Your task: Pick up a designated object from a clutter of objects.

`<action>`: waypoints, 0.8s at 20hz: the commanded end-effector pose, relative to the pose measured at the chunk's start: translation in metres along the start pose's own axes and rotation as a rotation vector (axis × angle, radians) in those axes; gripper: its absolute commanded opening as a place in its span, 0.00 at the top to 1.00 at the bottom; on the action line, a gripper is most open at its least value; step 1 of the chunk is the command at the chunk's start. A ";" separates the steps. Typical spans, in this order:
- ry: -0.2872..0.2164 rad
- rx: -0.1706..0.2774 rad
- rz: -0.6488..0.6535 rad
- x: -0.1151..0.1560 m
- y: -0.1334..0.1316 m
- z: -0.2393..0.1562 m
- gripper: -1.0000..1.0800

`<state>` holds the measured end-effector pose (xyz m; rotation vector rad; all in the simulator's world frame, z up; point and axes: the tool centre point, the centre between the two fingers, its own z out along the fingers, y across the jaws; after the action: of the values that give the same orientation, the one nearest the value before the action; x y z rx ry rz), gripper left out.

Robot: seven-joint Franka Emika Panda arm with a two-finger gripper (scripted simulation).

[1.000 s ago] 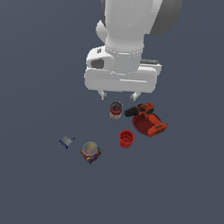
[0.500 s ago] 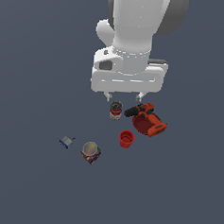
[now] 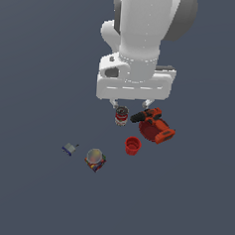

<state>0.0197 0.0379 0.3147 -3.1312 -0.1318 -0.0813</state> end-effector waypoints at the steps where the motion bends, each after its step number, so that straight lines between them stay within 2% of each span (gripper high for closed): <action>1: -0.003 -0.001 -0.008 0.002 -0.001 0.010 0.04; 7: -0.014 -0.006 -0.042 0.008 -0.008 0.052 0.04; 16: -0.037 -0.007 -0.126 0.007 -0.027 0.151 0.04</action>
<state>0.0329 0.0630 0.1811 -3.1320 -0.3077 -0.0290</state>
